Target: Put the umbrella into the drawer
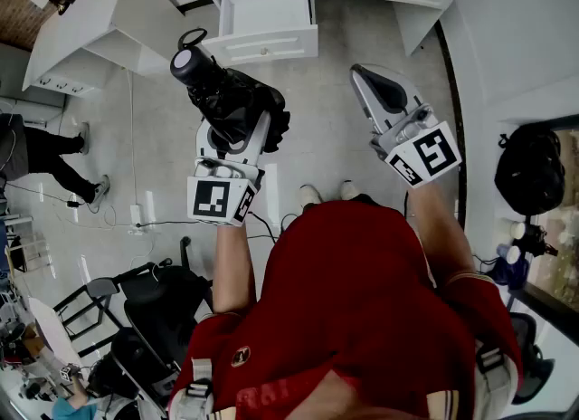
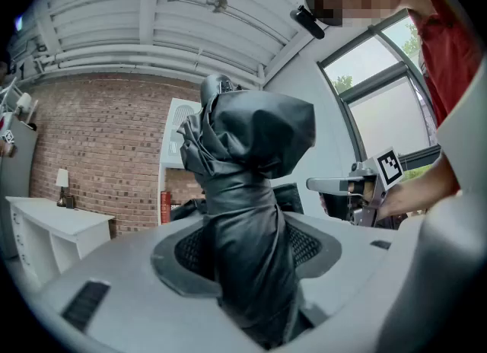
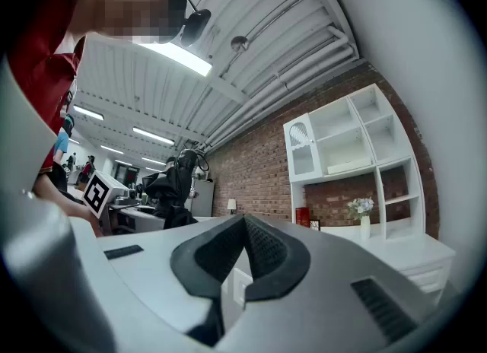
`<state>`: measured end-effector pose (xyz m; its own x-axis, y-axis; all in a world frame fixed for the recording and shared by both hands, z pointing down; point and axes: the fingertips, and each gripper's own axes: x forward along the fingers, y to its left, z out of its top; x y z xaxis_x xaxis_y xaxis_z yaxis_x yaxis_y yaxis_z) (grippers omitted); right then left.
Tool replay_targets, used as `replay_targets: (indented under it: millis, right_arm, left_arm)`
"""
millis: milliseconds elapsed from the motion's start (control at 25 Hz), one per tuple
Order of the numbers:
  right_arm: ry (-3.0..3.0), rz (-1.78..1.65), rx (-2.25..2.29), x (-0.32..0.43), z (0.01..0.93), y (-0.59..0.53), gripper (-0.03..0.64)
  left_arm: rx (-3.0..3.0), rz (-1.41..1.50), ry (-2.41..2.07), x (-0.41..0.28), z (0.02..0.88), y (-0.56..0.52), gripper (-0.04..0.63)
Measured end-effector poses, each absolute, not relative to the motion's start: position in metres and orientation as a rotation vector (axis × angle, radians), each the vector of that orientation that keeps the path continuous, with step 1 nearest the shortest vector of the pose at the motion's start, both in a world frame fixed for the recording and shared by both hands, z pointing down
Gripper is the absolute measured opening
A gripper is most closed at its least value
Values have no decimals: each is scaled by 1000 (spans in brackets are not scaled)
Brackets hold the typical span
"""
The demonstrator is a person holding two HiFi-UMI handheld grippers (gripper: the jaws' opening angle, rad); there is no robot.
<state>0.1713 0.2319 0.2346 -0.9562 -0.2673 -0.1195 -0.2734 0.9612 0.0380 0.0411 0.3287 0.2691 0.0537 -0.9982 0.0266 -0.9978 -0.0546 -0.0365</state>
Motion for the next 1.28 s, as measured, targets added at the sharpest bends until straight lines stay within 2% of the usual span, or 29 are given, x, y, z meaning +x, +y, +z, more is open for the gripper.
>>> replay_targets:
  millis: [440, 760, 1280]
  right_arm:
    - [2984, 44, -469, 158, 244, 230, -2]
    - [2995, 41, -520, 125, 246, 228, -2]
    - [2957, 6, -535, 72, 262, 88, -2]
  left_arm:
    - [-2291, -98, 2102, 25, 275, 328, 239]
    - [-2308, -108, 2084, -26, 271, 321, 239]
    - [-2325, -240, 2100, -91, 291, 196, 239]
